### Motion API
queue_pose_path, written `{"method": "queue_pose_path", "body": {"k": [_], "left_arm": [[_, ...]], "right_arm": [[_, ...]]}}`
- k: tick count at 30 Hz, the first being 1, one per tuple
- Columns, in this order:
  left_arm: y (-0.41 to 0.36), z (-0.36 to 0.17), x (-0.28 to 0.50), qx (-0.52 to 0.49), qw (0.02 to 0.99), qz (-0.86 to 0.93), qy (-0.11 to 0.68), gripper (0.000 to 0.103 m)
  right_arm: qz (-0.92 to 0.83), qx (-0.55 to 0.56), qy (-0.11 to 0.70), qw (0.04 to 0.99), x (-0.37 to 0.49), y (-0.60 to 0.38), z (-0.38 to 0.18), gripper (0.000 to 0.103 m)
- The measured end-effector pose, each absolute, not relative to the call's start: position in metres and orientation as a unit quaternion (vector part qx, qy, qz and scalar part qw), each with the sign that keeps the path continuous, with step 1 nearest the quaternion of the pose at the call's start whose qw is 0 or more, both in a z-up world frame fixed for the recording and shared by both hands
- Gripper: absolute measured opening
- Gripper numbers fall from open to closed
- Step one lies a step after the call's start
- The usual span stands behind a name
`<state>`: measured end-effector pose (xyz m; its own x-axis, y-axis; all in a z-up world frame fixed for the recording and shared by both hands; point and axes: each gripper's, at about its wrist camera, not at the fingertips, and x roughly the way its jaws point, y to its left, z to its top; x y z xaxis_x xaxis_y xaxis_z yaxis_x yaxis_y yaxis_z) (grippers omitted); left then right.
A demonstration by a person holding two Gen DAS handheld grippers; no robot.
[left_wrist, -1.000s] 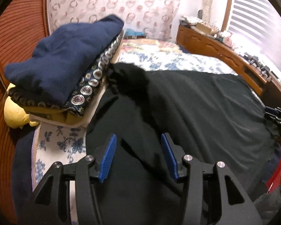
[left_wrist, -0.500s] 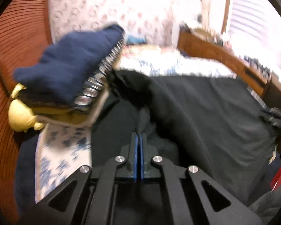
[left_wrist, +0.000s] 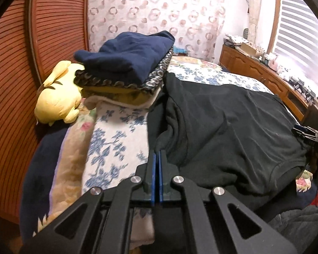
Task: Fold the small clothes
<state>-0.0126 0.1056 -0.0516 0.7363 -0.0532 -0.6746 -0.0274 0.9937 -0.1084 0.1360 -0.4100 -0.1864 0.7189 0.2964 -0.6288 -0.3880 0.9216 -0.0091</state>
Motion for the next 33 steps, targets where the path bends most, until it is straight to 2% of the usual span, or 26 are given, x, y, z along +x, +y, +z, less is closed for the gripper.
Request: {"method": "queue_pose_path", "body": {"k": [6,8,10,11,17,24,33], "left_arm": [[0.111,-0.054,-0.017,-0.075,0.927,-0.014,0.366,0.002],[0.113,-0.053,-0.015,-0.081,0.928,-0.022,0.363,0.013],[0.115,-0.051,-0.014,-0.09,0.929,-0.023,0.359,0.038],[0.116,-0.051,-0.011,-0.095,0.928,-0.023,0.359,0.042],[0.111,-0.063,0.013,-0.112,0.917,-0.043,0.38,0.05],[0.105,-0.086,0.028,-0.105,0.901,-0.036,0.418,0.05],[0.101,-0.088,0.026,-0.084,0.907,-0.023,0.413,0.05]], "right_arm": [[0.185,-0.07,0.326,0.925,0.136,-0.41,-0.186,0.054],[0.185,-0.07,0.325,0.925,0.136,-0.41,-0.186,0.054],[0.186,-0.07,0.325,0.925,0.136,-0.41,-0.186,0.054],[0.187,-0.07,0.324,0.925,0.136,-0.41,-0.186,0.054],[0.186,-0.07,0.325,0.925,0.136,-0.41,-0.186,0.054],[0.186,-0.07,0.325,0.925,0.135,-0.41,-0.186,0.054],[0.186,-0.07,0.324,0.925,0.135,-0.41,-0.186,0.054]]}}
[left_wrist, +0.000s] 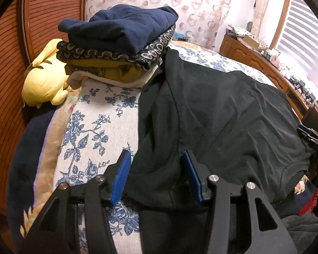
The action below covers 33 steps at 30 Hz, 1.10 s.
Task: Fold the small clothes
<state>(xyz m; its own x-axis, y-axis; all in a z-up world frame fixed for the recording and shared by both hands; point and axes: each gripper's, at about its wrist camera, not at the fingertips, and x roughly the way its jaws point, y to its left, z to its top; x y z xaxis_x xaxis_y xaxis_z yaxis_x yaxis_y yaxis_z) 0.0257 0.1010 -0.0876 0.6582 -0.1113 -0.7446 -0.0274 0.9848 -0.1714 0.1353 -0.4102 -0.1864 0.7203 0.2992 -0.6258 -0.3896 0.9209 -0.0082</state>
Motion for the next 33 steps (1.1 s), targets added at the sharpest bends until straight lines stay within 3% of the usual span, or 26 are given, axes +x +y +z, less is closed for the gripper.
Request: {"method": "queue_pose_path", "body": {"k": [14,15,19,23,33], "left_arm": [[0.093,-0.089,0.029,-0.053,0.911,-0.002,0.41,0.05],[0.092,-0.089,0.03,-0.052,0.91,-0.004,0.41,0.045],[0.089,-0.086,0.033,-0.054,0.904,-0.038,0.423,0.008],[0.079,-0.072,0.033,-0.057,0.903,-0.078,0.419,0.006],[0.001,0.027,0.049,-0.056,0.91,-0.218,0.349,0.006]], "right_arm": [[0.186,-0.069,0.324,0.925,0.136,-0.41,-0.186,0.054],[0.186,-0.069,0.324,0.925,0.135,-0.41,-0.187,0.054],[0.186,-0.069,0.324,0.925,0.135,-0.41,-0.187,0.054],[0.187,-0.068,0.323,0.925,0.135,-0.41,-0.186,0.054],[0.204,-0.017,0.315,0.927,0.13,-0.427,-0.175,0.055]]}}
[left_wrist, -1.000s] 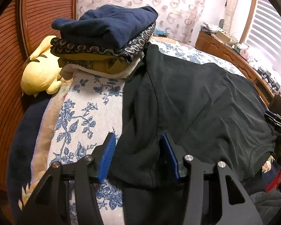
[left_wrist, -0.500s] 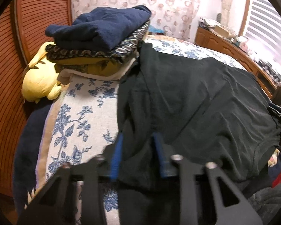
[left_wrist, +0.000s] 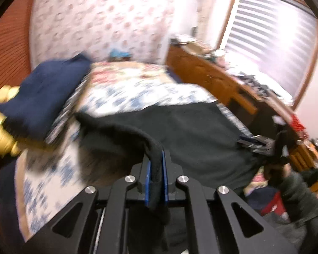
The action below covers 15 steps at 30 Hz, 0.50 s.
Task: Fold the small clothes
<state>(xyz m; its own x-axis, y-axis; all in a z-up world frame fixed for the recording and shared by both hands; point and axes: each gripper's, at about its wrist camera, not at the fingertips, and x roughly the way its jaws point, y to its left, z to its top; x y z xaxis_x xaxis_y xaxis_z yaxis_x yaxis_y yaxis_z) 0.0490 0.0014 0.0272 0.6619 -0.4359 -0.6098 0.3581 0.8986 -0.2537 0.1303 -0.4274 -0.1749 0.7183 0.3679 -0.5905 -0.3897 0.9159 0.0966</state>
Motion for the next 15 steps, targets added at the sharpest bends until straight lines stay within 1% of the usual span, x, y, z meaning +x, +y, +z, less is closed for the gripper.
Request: {"method": "queue_pose_path", "body": {"k": [6,12,15], "left_arm": [[-0.098,0.073,0.081,0.005,0.89,-0.31,0.336,0.006],[-0.189,0.093,0.104,0.051,0.871,-0.362,0.327,0.006],[-0.229,0.096,0.114,0.068,0.859,-0.379,0.338,0.007]], "right_arm": [[0.176,0.0,0.275,0.945,0.104,-0.467,-0.145,0.055],[0.153,-0.004,0.261,0.953,0.084,-0.493,-0.13,0.055],[0.148,0.0,0.256,0.955,0.079,-0.498,-0.128,0.055]]}}
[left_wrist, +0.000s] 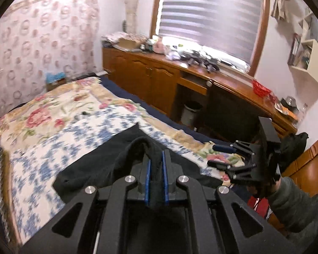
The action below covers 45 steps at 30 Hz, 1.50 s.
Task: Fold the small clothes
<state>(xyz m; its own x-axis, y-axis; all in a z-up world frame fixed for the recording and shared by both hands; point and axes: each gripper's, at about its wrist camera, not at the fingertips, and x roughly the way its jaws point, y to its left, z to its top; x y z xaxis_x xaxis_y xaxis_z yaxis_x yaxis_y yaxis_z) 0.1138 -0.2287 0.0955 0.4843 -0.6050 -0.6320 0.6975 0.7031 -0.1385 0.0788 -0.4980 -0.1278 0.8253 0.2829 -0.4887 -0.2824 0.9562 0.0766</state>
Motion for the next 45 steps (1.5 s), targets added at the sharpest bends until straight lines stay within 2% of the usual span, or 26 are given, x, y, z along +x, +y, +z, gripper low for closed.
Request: {"method": "queue_pose_path", "body": {"k": [2,5,7,11,13,27,39,40,41,42,43,45], "left_arm": [[-0.249,0.091,0.119,0.093,0.854,-0.379,0.344,0.007],[-0.266,0.082,0.121,0.118,0.84,-0.393,0.354,0.016],[-0.265,0.084,0.117,0.117,0.842,-0.395,0.348,0.039],[-0.252,0.087,0.115,0.116,0.849,-0.388,0.34,0.049],[-0.241,0.085,0.116,0.118,0.855,-0.377,0.337,0.059],[-0.129,0.001,0.122,0.068,0.882,-0.266,0.383,0.061],[-0.096,-0.063,0.128,0.057,0.878,-0.22,0.422,0.061],[-0.096,-0.067,0.128,0.057,0.877,-0.219,0.424,0.061],[-0.096,-0.071,0.129,0.056,0.876,-0.22,0.426,0.061],[-0.096,-0.074,0.129,0.055,0.875,-0.221,0.427,0.061],[-0.096,-0.077,0.129,0.053,0.874,-0.222,0.429,0.061],[-0.096,-0.08,0.127,0.054,0.877,-0.221,0.424,0.061]], "right_arm": [[0.149,0.003,0.254,0.956,0.077,-0.5,-0.128,0.055],[0.148,0.006,0.256,0.955,0.076,-0.5,-0.129,0.055],[0.149,0.007,0.259,0.954,0.075,-0.501,-0.131,0.055],[0.153,0.01,0.268,0.951,0.075,-0.497,-0.137,0.055],[0.159,0.01,0.269,0.95,0.075,-0.493,-0.136,0.055],[0.221,-0.027,0.314,0.923,0.094,-0.418,-0.147,0.055],[0.253,-0.088,0.346,0.899,0.099,-0.352,-0.166,0.055],[0.253,-0.095,0.35,0.897,0.1,-0.35,-0.17,0.05],[0.254,-0.1,0.353,0.895,0.101,-0.349,-0.172,0.035],[0.257,-0.102,0.358,0.892,0.102,-0.35,-0.175,0.026],[0.258,-0.102,0.36,0.891,0.101,-0.351,-0.176,0.013],[0.259,-0.096,0.359,0.891,0.097,-0.359,-0.174,0.006]]}}
